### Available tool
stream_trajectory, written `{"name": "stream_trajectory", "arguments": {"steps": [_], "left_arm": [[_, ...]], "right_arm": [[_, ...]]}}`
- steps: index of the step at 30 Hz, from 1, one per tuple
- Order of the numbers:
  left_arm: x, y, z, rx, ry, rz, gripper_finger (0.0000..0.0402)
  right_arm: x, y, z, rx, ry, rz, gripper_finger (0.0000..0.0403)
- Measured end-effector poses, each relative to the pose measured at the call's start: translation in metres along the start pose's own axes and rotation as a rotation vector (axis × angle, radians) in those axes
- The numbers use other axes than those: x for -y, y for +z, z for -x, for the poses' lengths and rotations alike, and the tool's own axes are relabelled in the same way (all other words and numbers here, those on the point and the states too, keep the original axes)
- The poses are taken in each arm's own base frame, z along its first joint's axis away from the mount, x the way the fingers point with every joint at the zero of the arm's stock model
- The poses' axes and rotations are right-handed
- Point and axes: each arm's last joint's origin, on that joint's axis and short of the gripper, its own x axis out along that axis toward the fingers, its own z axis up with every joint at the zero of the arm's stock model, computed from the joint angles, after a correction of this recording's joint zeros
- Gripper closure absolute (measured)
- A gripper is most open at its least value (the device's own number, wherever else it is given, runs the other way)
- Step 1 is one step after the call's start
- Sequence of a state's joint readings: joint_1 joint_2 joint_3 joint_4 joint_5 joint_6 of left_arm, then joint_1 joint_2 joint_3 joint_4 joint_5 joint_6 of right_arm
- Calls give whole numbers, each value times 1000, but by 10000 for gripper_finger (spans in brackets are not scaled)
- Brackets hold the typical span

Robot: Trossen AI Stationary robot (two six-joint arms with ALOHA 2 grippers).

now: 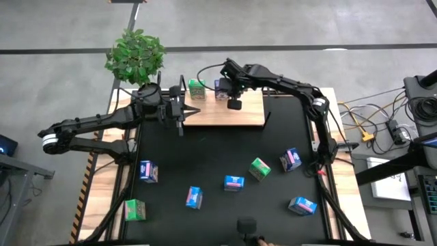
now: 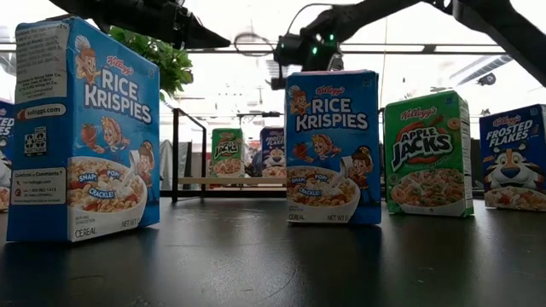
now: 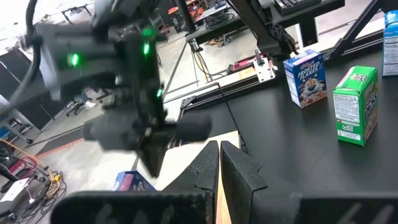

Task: Stack cereal on shelf
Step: Put the top green cereal box aligned with the other green cereal box on the shelf

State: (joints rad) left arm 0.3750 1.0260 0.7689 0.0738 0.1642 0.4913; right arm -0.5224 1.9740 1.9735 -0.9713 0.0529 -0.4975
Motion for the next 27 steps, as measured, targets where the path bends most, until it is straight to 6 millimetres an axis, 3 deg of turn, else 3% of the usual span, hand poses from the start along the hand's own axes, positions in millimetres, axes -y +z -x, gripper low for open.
{"name": "stream_trajectory", "arguments": {"steps": [8,14,19,23,27], "left_arm": [[0,0,0,-2,-1,-2,402],[0,0,0,-3,-1,3,402],[0,-1,0,-6,-3,4,402],[1,-1,0,-10,-5,5,402],[1,-1,0,-13,-7,5,402]], "right_arm": [[-42,3,65,75,339,-168,390],[-85,4,97,63,413,-218,390],[-125,-4,105,15,466,-227,390],[-148,-16,102,-64,483,-340,387],[-164,-34,98,-181,479,-461,354]]}}
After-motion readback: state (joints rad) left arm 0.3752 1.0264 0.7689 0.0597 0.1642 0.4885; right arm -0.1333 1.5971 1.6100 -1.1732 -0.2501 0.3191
